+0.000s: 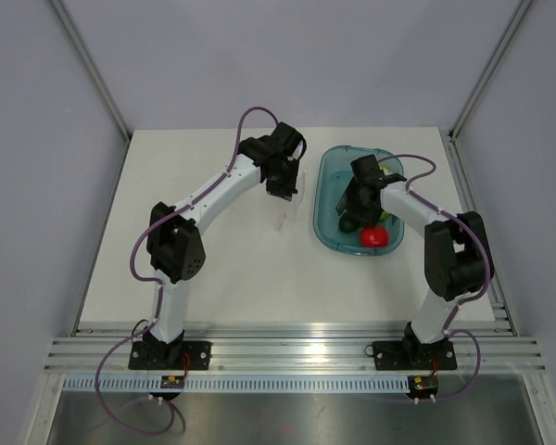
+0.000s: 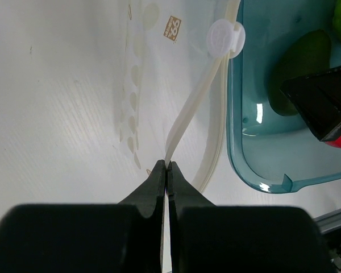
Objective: Place the food in the zip-top bag and seal the zipper
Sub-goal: Pick up the fake fruit from the bin.
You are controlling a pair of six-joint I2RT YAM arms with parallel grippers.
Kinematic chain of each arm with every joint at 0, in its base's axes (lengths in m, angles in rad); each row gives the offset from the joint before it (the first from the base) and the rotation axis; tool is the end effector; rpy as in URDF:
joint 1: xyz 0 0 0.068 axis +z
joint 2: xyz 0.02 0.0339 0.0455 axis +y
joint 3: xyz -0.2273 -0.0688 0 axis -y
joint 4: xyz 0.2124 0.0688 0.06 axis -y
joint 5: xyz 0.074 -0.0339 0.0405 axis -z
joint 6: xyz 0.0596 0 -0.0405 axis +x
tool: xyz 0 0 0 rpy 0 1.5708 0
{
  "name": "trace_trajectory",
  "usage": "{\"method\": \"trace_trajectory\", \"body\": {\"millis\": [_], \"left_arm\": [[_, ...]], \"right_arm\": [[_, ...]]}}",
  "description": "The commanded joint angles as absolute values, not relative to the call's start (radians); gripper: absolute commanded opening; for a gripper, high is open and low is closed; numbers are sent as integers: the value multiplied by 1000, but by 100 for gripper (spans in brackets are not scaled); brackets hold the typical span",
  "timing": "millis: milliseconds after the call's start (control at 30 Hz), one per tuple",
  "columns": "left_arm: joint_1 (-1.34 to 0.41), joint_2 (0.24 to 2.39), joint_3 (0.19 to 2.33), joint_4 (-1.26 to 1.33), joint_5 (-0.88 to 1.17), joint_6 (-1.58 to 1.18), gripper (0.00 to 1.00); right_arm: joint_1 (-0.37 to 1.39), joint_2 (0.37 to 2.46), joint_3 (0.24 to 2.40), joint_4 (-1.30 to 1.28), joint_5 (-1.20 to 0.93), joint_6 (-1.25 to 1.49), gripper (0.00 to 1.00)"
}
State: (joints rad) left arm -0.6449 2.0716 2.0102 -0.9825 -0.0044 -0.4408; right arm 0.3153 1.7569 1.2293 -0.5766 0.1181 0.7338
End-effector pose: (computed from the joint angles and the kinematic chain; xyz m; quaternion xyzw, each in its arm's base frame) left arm 0.3294 -0.2474 0.2443 0.0978 0.9605 -0.1327 0.2241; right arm 0.3213 0.0974 0.1628 0.2151 0.9472 0.0659 0.2285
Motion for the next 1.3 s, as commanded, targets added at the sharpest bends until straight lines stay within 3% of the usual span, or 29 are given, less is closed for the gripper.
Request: {"method": "trace_trajectory", "body": {"millis": [0,300,467,600,667,767,800,867,1267], "left_arm": [[-643,2069,2046,-966,-25,-425,0],[-643,2065,2048,-968,-21,-422,0],[-643,2063,2043,-965,-18,-420,0],[-643,2068,2045,-963,-11,-422,0],[-643,2069,2045,-962,-9,-423,0],[-643,2069,2049,-962,-9,-420,0],[-643,2069,2051,-962,-9,-420,0],[-643,2071,2051,-963,-9,-420,0],[-641,2075,2054,-962,-6,-422,0]], "right_arm": [[295,1795,1298,-575,112,736,71],[291,1832,1321,-561,92,713,52],[293,1870,1339,-571,60,686,66],[291,1878,1336,-555,60,689,63],[291,1881,1339,-557,60,686,56],[291,1873,1338,-557,63,677,35],[291,1868,1335,-551,64,676,24],[293,1832,1316,-545,69,680,16],[330,1520,1207,-502,98,660,12]]}}
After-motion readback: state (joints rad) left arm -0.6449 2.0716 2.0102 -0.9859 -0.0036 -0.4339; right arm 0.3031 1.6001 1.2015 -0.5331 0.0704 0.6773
